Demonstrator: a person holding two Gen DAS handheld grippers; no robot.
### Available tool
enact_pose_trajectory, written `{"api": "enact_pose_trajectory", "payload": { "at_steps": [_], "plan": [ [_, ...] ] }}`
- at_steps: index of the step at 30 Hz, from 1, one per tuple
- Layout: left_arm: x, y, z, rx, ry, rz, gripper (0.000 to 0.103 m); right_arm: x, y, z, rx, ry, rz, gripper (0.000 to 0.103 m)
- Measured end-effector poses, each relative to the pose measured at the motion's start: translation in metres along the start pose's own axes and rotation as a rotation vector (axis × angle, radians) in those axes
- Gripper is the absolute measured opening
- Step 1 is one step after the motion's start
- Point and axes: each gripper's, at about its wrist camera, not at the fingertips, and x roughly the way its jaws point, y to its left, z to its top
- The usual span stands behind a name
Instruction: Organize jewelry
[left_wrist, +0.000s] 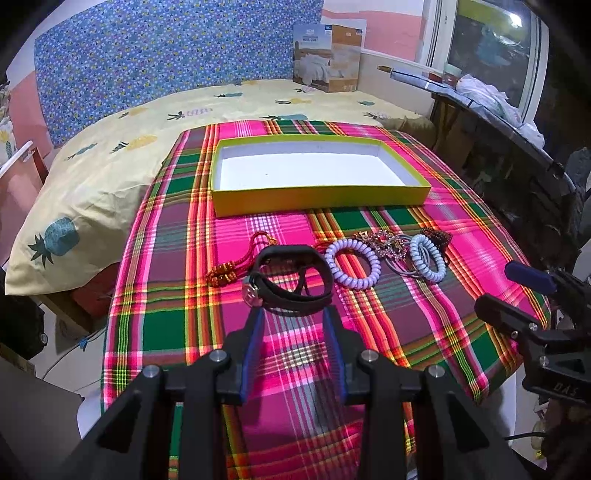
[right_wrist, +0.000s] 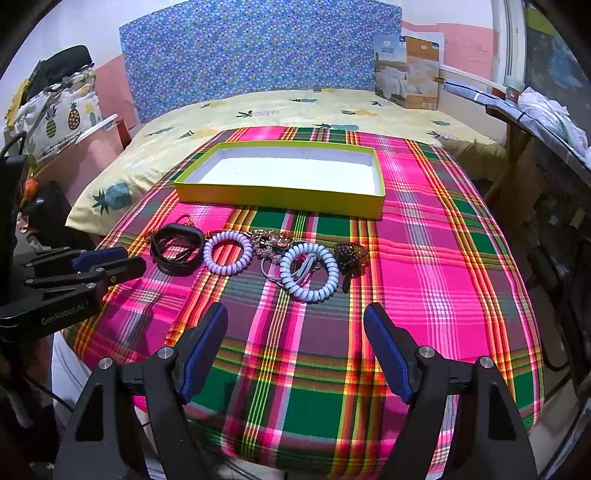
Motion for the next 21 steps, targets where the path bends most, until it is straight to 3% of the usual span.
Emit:
{"api": "enact_pose_trajectory", "payload": {
  "at_steps": [21],
  "plan": [
    [-0.017,0.005,-0.001,-0.015,-0.046,0.005,0.034,-0.014,0.005,0.001,-0.008,-0.027,-0.005,0.076]
  ]
}}
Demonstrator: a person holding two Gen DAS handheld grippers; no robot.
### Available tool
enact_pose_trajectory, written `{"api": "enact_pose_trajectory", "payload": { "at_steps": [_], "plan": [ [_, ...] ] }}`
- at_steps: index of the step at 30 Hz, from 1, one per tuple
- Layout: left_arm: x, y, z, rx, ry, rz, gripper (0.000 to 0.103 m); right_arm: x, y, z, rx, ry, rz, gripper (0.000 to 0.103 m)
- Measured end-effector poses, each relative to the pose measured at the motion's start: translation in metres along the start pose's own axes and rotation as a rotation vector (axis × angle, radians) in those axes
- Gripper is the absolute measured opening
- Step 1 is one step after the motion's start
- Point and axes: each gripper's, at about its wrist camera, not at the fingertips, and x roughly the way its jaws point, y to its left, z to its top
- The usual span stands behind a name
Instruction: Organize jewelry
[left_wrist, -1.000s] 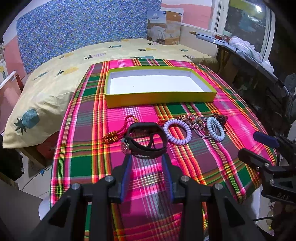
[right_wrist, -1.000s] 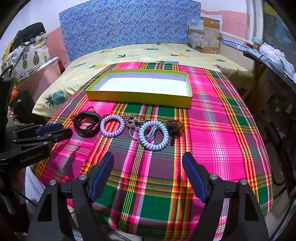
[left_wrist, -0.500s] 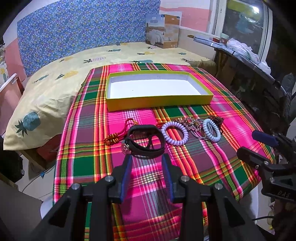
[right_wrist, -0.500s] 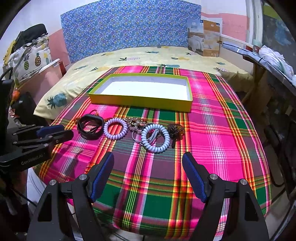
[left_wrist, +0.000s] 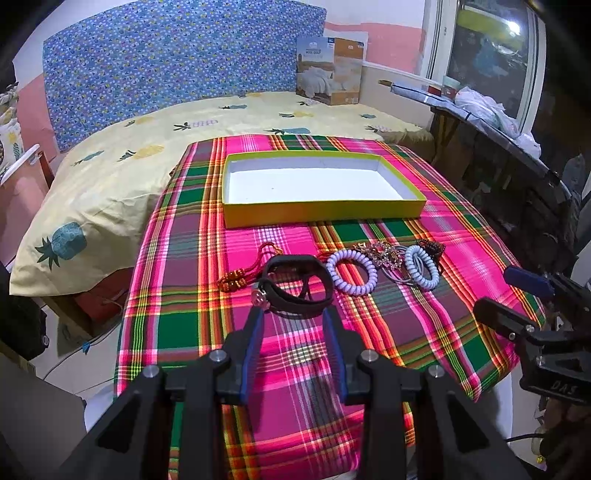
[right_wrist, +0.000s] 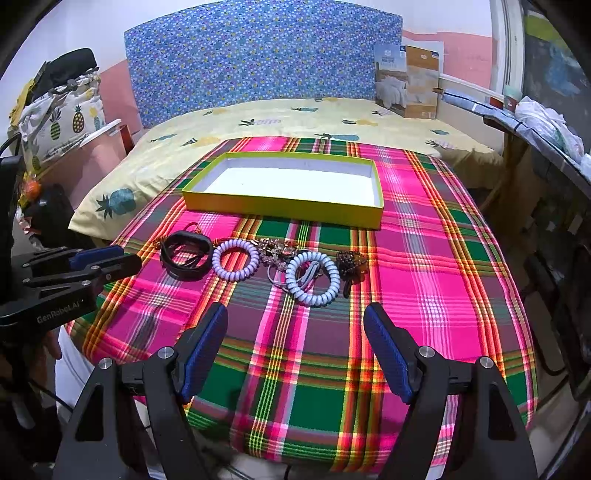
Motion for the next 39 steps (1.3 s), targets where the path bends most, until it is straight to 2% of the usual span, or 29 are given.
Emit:
{"api": "enact_pose_trajectory", "payload": {
  "at_steps": [39],
  "plan": [
    [0.0077,-0.0028,0.0019,-0.004,-0.008,-0.006,0.034,0.0062,-0.0061,0.0013,0.033,-0.006,0.019,0.076]
  ]
}}
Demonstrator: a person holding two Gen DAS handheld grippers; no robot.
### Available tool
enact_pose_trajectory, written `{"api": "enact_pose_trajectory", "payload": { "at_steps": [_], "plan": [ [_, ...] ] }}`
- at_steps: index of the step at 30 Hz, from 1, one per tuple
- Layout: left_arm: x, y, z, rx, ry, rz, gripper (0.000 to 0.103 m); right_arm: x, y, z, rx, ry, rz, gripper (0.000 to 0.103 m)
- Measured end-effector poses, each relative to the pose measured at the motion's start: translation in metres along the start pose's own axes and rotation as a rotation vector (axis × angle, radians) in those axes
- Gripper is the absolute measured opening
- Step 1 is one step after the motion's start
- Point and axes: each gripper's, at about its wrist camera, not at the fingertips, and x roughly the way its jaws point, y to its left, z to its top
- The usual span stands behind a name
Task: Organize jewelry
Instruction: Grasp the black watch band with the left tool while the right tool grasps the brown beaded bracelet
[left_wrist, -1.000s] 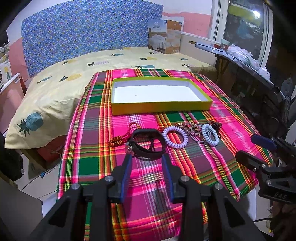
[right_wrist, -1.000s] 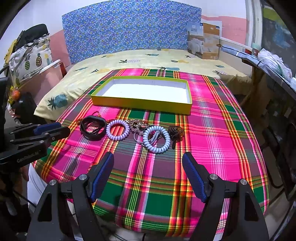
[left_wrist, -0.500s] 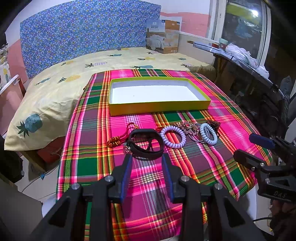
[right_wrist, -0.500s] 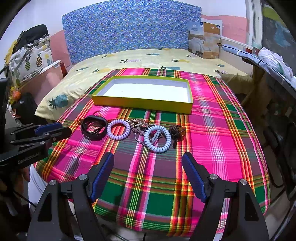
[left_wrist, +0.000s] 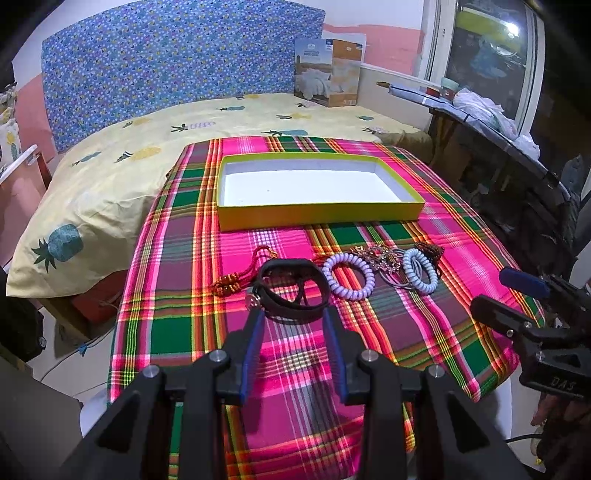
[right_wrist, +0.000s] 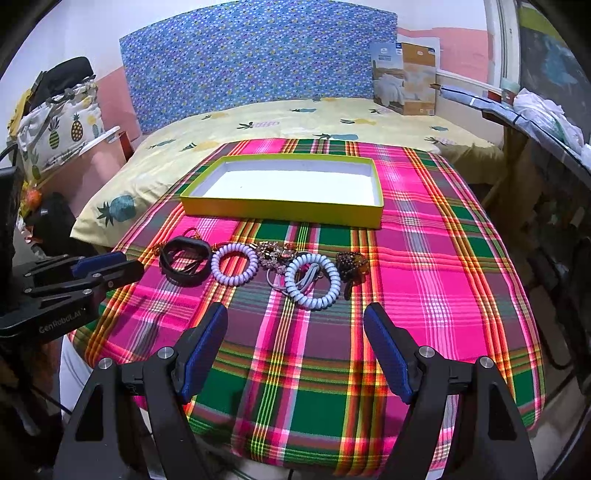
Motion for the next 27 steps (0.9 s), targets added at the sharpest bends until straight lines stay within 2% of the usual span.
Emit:
{"api": "enact_pose_trajectory", "payload": {
  "at_steps": [13,23,27],
  "plan": [
    [0.029,0.021,0.012,-0.055,0.017,-0.021,0.034,0.025,-0.017,0.009,0.009,0.02,-0.003,0.076],
    [0.057,0.023,0.02,-0.023,0.055,0.011,0.034,0.058,-0.045,0.016,0.057,0.06,-0.011,0.058],
    [0.066,0.02,0.02,0.001,0.069,0.013,0.032,0.067,-0.056,0.018,0.078,0.065,-0.008,0.056]
  ]
}}
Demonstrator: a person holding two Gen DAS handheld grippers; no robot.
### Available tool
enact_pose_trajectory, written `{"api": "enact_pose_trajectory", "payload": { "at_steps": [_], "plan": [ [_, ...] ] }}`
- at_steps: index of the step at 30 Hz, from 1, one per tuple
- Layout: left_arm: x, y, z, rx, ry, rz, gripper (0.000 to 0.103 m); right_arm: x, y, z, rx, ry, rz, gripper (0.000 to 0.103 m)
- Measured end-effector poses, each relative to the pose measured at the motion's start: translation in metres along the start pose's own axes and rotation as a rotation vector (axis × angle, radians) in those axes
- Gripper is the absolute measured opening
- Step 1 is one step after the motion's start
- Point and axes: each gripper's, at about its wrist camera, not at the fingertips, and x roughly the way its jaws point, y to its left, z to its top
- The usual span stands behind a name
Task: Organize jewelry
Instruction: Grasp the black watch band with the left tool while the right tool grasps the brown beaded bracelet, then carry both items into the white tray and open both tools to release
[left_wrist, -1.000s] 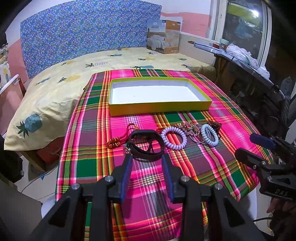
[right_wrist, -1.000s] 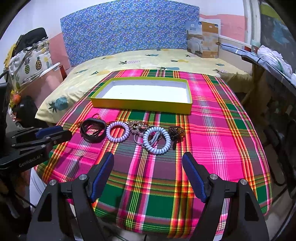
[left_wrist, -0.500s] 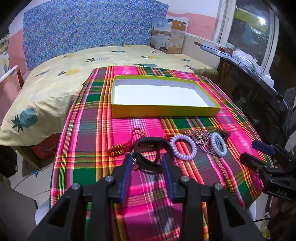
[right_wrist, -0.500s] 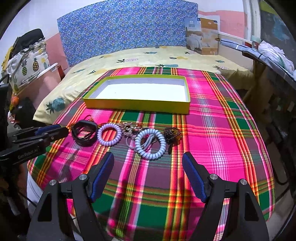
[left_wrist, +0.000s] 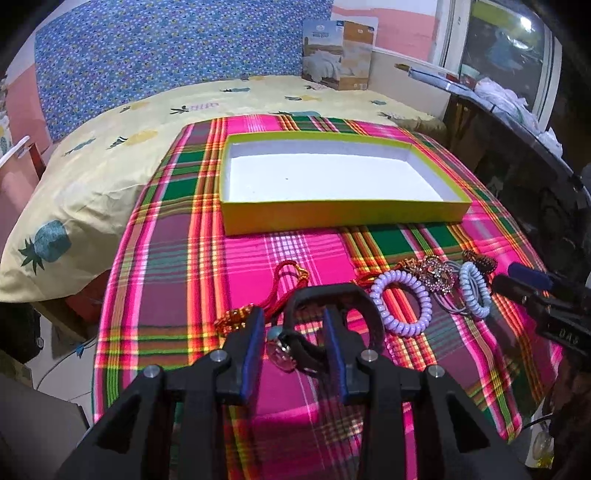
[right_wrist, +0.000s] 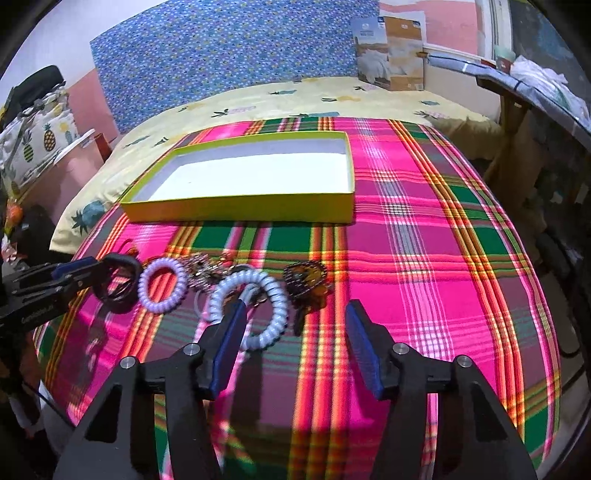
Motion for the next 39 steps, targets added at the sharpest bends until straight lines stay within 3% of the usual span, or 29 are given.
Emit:
{"api": "enact_pose_trajectory", "payload": {
  "at_steps": [9,16,39],
  "plan": [
    [0.005,-0.006,0.004,0.048,-0.006,0.009,0.024,0.019,-0.014,0.009,0.028,0.02,0.02,0.046],
    [0.001,-0.003,0.004,0.042,-0.015,-0.009,0.017,0.024,-0.014,0.011,0.025,0.022,0.032,0.025],
    [-0.025,-0.002,0.014,-0.002,-0.056,-0.068,0.016,-0.013,-0.022,0.013,0.035,-0.053,0.013,0.024]
  ]
}}
